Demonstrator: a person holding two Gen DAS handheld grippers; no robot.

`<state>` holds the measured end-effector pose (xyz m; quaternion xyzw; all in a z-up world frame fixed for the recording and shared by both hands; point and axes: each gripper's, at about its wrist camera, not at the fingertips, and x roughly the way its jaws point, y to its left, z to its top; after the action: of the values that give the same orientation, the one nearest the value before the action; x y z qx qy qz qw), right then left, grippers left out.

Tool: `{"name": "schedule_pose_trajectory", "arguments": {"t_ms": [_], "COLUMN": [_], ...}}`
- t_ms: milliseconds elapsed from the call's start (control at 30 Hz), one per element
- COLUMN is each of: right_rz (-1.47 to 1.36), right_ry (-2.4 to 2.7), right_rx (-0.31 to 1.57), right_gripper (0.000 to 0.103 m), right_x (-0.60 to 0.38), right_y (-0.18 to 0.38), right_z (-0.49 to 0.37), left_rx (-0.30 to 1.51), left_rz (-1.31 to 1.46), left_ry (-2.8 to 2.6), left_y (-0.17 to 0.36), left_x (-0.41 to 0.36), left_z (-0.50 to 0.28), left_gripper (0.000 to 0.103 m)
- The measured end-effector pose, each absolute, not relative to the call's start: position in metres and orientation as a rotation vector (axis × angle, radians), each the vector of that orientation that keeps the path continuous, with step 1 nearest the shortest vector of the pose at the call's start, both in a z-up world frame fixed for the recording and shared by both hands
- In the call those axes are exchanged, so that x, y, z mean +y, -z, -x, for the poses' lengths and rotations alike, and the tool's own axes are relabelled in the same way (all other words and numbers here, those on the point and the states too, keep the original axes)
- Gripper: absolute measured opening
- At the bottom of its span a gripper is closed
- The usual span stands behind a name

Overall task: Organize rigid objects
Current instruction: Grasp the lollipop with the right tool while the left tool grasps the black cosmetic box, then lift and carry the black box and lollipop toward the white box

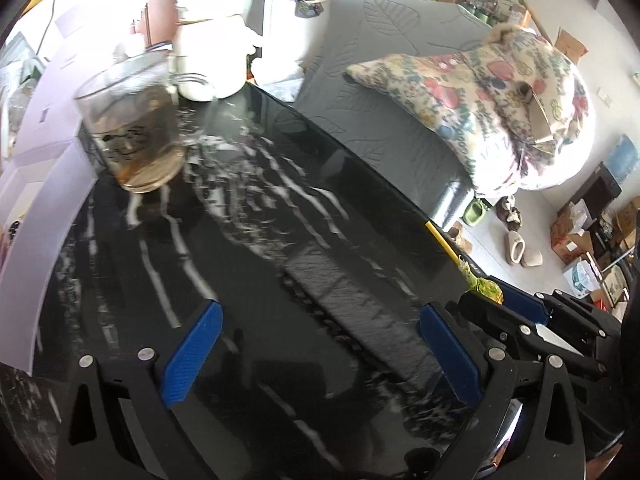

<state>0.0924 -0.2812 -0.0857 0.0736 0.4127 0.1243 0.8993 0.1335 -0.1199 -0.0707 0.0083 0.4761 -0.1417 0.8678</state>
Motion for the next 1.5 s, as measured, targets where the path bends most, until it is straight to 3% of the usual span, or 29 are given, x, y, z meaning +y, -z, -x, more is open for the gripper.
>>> {"name": "schedule_pose_trajectory", "arguments": {"t_ms": [200,400,467,600,1500], "right_rz": [-0.184,-0.201,-0.208,-0.220,-0.174], "right_ry": [-0.250,-0.250,-0.253,-0.261,-0.337], "right_rx": [0.842,0.829,0.828,0.833,0.823], "right_gripper": [0.025,0.025,0.025,0.025,0.025], "right_x": [-0.298,-0.310,-0.312,-0.312,-0.259], "right_y": [0.085,0.085,0.086,0.088,0.075], "right_z": [-0.087,-0.083,-0.083,-0.083,-0.066], "left_rx": [1.034,1.055,1.051,1.044,0.984], "left_rz": [0.010,-0.053,-0.061,-0.046,-0.025], "left_ry": [0.275,0.204,0.215,0.234,0.259], "left_y": [0.080,0.090,0.089,0.087,0.058], "left_x": [-0.134,-0.142,-0.145,-0.143,-0.092], "left_z": [-0.140,-0.145,-0.145,-0.144,-0.091], "left_gripper": [0.090,0.059,0.043,0.026,0.025]}}
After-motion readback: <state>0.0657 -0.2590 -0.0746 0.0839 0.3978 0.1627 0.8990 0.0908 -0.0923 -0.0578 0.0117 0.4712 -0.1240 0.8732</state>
